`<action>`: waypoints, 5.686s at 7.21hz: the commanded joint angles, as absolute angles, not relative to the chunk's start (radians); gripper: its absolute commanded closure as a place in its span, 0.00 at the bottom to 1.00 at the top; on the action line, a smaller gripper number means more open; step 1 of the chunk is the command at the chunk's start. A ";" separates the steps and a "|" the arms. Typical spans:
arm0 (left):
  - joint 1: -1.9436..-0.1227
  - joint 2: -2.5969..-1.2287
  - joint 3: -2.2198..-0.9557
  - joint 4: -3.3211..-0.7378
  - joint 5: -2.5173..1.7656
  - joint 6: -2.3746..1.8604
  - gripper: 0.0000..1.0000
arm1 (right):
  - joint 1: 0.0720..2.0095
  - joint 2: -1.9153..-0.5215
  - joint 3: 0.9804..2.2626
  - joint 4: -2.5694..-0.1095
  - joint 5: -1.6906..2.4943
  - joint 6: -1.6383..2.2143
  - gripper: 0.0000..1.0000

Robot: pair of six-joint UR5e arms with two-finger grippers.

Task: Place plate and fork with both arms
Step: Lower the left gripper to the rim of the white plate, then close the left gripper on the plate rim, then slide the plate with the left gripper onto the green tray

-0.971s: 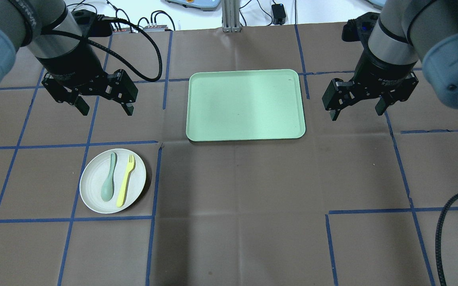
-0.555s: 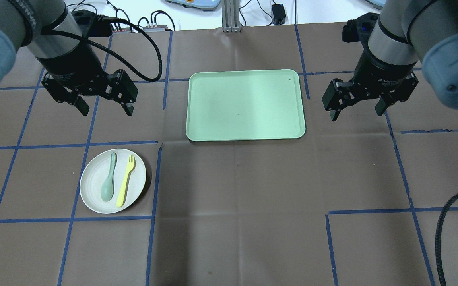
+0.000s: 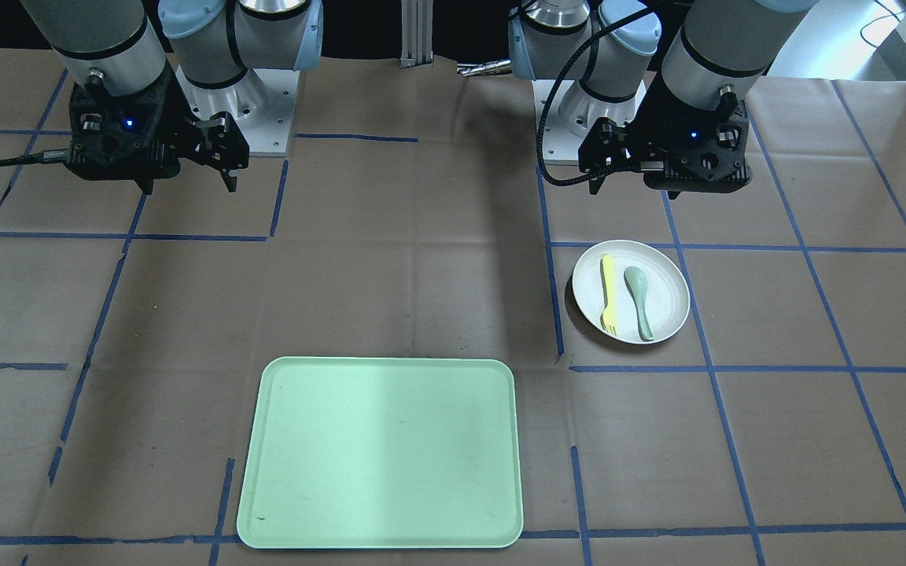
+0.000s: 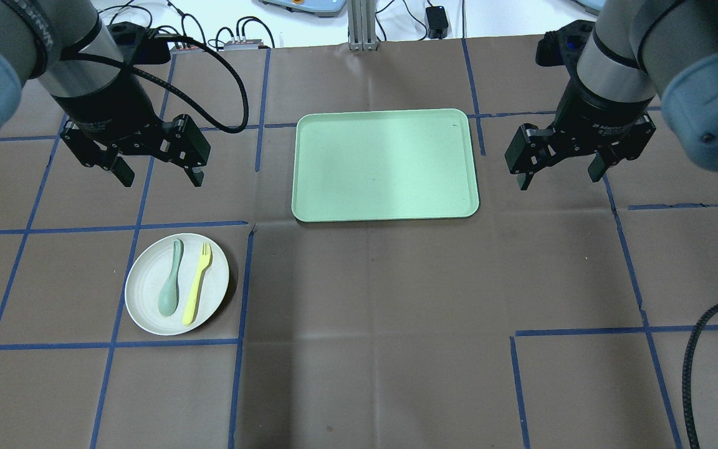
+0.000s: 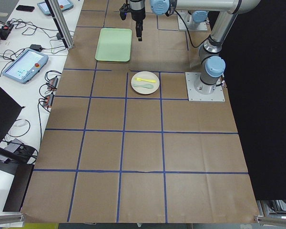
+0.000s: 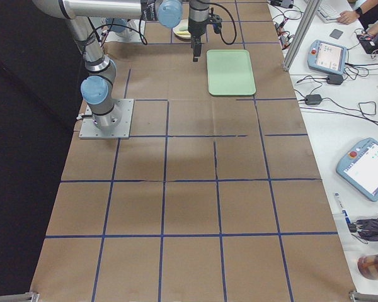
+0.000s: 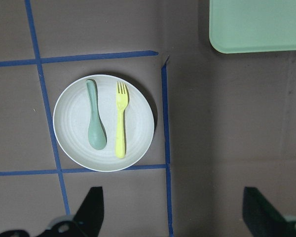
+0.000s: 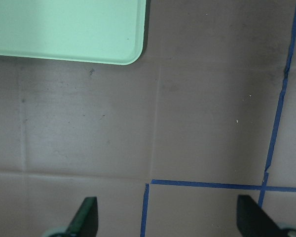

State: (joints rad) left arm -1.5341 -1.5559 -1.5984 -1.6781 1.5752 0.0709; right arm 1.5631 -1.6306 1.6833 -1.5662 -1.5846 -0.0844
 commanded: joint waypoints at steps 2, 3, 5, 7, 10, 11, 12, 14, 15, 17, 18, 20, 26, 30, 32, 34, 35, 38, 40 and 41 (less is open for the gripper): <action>-1.456 -1.527 -1.673 -1.674 1.580 0.133 0.01 | 1.563 -1.632 1.684 -1.566 -1.585 -0.084 0.00; -1.418 -1.519 -1.699 -1.655 1.582 0.191 0.01 | 1.563 -1.632 1.684 -1.566 -1.585 -0.084 0.00; -1.288 -1.493 -1.770 -1.619 1.578 0.390 0.03 | 1.563 -1.632 1.684 -1.565 -1.585 -0.084 0.00; -1.112 -1.483 -1.944 -1.428 1.580 0.590 0.03 | 1.563 -1.632 1.684 -1.565 -1.586 -0.084 0.00; -1.023 -1.592 -2.071 -1.231 1.566 0.624 0.02 | 1.565 -1.632 1.686 -1.565 -1.586 -0.084 0.00; -1.023 -1.689 -2.072 -1.160 1.531 0.626 0.02 | 1.565 -1.632 1.686 -1.565 -1.586 -0.084 0.00; -1.023 -1.744 -2.074 -1.120 1.514 0.626 0.02 | 1.565 -1.632 1.686 -1.565 -1.585 -0.084 0.00; -1.019 -1.775 -2.075 -1.108 1.447 0.643 0.05 | 1.566 -1.632 1.686 -1.565 -1.585 -0.083 0.00; -1.019 -1.778 -2.077 -1.098 1.447 0.643 0.08 | 1.566 -1.632 1.686 -1.565 -1.585 -0.083 0.00; -1.002 -1.827 -2.080 -1.068 1.445 0.641 0.14 | 1.566 -1.632 1.686 -1.565 -1.585 -0.083 0.00; -0.991 -1.838 -2.080 -1.069 1.447 0.637 0.25 | 1.566 -1.632 1.686 -1.565 -1.586 -0.084 0.00; -0.988 -1.838 -2.082 -1.071 1.445 0.634 0.55 | 1.566 -1.632 1.686 -1.565 -1.586 -0.083 0.00; -0.960 -1.830 -2.095 -1.086 1.391 0.629 0.95 | 1.566 -1.632 1.686 -1.565 -1.585 -0.083 0.00; -1.004 -1.799 -2.080 -1.086 1.254 0.519 1.00 | 1.566 -1.631 1.686 -1.565 -1.585 -0.083 0.00; -1.188 -1.811 -1.970 -1.088 1.220 0.351 1.00 | 1.566 -1.631 1.686 -1.565 -1.585 -0.083 0.00; -1.342 -1.888 -1.823 -1.094 1.186 0.157 1.00 | 1.566 -1.632 1.686 -1.565 -1.585 -0.083 0.00; -1.424 -1.969 -1.724 -1.097 1.189 0.109 1.00 | 1.566 -1.631 1.686 -1.565 -1.583 -0.083 0.00; -1.567 -2.175 -1.495 -1.109 1.189 -0.001 1.00 | 1.566 -1.631 1.686 -1.566 -1.577 -0.083 0.00; -1.624 -2.261 -1.401 -1.109 1.189 -0.046 1.00 | 1.566 -1.631 1.686 -1.566 -1.577 -0.084 0.00; -1.644 -2.301 -1.353 -1.109 1.189 -0.058 1.00 | 1.566 -1.631 1.686 -1.566 -1.577 -0.083 0.00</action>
